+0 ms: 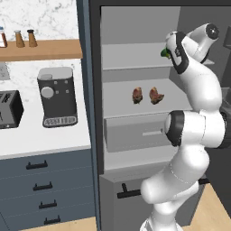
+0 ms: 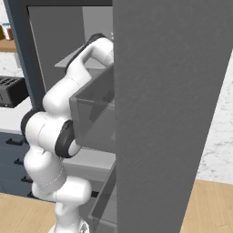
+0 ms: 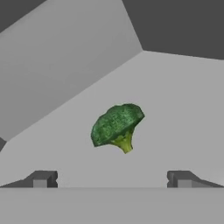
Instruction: Place one broccoli and one steak in each tupperware on the nearby counter, to pack two identical lunches.
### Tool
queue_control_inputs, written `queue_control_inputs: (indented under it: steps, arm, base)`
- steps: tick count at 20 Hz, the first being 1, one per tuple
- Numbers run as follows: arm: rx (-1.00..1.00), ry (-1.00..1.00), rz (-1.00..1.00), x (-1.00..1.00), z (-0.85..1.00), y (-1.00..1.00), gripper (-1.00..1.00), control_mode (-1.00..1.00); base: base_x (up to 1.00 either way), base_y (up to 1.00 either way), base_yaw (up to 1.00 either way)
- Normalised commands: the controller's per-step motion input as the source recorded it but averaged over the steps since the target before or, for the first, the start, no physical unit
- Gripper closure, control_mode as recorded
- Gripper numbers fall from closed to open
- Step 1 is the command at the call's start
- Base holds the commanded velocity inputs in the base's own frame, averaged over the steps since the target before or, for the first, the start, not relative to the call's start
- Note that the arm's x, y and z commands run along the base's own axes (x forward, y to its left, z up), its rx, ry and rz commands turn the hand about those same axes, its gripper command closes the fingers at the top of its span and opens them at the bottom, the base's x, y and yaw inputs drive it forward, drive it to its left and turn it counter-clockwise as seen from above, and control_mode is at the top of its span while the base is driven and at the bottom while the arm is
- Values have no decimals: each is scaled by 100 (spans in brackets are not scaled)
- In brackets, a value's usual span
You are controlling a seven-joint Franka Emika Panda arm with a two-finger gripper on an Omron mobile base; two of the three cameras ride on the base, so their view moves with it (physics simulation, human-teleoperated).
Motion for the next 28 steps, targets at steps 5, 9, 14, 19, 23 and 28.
queue_control_inputs:
  steps: [5,9,14,19,23,28]
  arm:
    - [0,2,0,35,-8,-9,-100,-100]
    - [0,2,0,33,-13,-4,-100,-100]
    - [0,3,0,35,-16,-1,-100,-100]
    - [0,2,0,34,-12,-5,-100,-100]
    - [0,0,0,31,-4,-10,-100,-100]
    - [0,0,0,27,0,-15,-100,-100]
  base:
    - [0,0,0]
    - [0,0,0]
    - [0,0,0]
    - [0,0,0]
    - [0,0,0]
    - [0,0,0]
